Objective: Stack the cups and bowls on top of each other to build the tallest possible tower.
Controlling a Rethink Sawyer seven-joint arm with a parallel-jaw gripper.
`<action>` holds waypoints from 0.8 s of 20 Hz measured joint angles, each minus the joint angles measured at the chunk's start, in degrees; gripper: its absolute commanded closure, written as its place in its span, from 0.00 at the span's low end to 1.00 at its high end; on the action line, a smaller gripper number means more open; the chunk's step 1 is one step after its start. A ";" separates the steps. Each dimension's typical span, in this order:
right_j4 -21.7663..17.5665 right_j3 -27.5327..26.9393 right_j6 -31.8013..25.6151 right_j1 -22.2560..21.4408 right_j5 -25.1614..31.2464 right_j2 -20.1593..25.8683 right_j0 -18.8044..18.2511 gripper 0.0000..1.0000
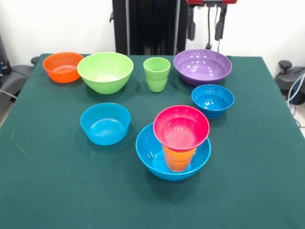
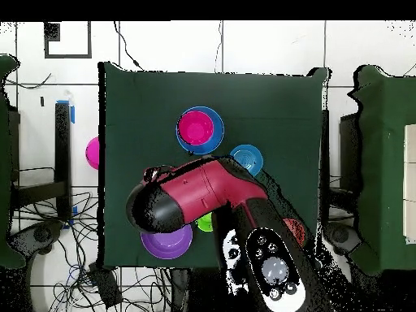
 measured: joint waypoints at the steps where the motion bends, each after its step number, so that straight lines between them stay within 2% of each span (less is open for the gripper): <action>1: -0.04 -0.01 0.00 0.25 -0.31 -0.17 0.18 0.00; 16: -0.86 -1.17 0.00 7.73 -8.52 -6.29 6.70 0.00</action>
